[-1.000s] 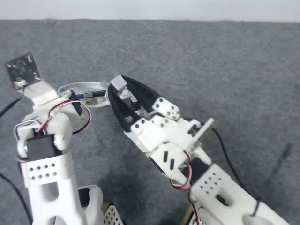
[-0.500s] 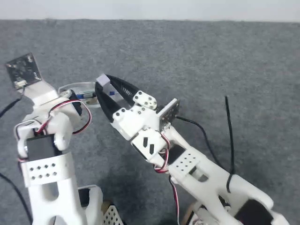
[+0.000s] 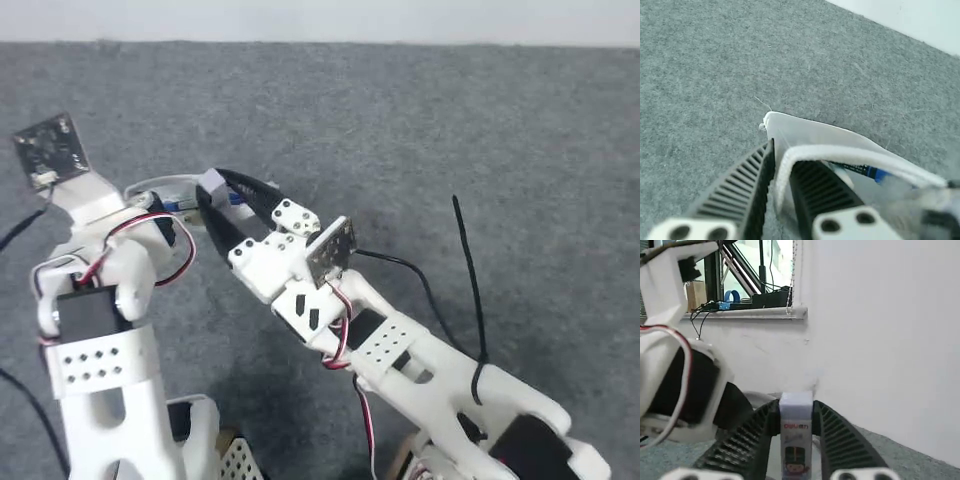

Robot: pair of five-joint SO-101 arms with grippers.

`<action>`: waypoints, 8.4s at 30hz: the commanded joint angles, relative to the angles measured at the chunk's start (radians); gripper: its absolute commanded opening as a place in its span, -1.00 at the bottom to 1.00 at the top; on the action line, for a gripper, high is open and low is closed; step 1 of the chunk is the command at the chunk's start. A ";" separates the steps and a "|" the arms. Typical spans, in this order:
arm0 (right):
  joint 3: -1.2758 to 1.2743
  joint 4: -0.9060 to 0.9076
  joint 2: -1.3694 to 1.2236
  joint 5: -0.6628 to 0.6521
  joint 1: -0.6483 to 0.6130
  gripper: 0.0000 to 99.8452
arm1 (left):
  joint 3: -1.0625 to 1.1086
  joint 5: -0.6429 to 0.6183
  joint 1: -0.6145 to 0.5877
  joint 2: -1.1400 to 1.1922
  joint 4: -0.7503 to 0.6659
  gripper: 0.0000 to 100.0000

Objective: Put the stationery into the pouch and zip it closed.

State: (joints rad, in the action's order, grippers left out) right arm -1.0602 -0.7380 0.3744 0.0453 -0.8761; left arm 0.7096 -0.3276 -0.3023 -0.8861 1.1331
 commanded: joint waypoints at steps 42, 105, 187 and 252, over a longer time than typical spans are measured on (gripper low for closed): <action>0.663 1.428 -0.005 0.083 -0.007 -0.98 | 0.002 0.012 0.000 0.021 -0.012 -0.98; 0.213 1.445 0.449 0.077 0.113 -0.49 | 0.007 0.012 0.000 0.021 -0.011 -0.98; -0.100 1.831 1.426 -0.265 -0.022 -0.99 | -0.315 0.667 0.738 0.021 0.161 -0.51; -0.034 1.728 1.438 -0.164 0.410 -0.99 | 0.188 0.529 0.802 0.021 -0.407 -0.98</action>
State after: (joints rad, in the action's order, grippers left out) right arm -1.1354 1.0694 1.7829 -0.2186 -0.5401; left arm 0.8661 0.2892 0.5048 -0.8585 0.8339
